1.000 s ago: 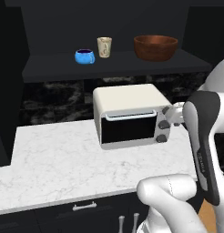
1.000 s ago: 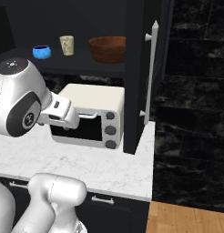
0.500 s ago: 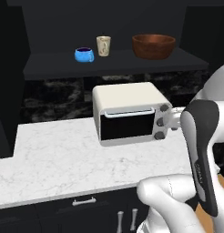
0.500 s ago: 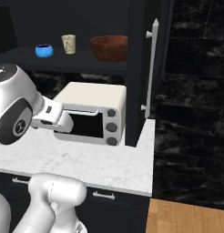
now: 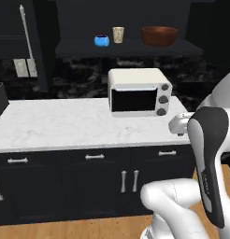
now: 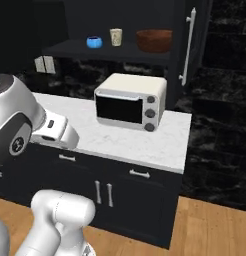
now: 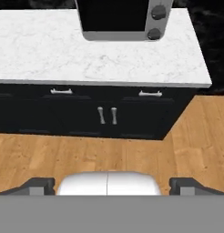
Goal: Gather all objects into one cabinet and sort the glasses and bowls to opposite sides.
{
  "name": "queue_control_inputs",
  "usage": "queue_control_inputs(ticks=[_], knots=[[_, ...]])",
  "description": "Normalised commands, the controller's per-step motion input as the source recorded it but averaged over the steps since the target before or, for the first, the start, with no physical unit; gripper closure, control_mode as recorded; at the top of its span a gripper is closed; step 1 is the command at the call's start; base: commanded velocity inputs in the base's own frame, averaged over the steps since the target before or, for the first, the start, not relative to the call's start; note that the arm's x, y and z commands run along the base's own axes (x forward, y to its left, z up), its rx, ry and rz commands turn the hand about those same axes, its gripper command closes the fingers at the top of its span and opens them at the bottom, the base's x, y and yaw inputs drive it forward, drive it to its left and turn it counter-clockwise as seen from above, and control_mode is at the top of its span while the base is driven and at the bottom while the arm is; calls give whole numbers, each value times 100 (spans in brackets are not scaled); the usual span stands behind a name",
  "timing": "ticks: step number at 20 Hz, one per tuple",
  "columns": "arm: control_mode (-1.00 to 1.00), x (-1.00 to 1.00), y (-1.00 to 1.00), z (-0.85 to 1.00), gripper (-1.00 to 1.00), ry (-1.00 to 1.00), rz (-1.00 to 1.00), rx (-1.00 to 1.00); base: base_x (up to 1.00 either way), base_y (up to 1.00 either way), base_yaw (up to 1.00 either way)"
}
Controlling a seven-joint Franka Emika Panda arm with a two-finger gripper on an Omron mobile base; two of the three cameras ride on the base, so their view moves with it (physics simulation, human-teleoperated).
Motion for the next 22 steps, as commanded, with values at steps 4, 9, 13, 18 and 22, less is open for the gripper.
queue_control_inputs(ticks=[4,9,13,18,22], knots=[[100,0,0,0,-100,0,0,0,-26,22,47],[100,0,0,0,-100,0,0,0,-2,22,51],[100,0,0,0,-100,0,0,0,0,8,76],[100,0,0,0,-100,0,0,0,-11,13,93],[100,0,0,0,-100,0,0,0,-16,16,91]])
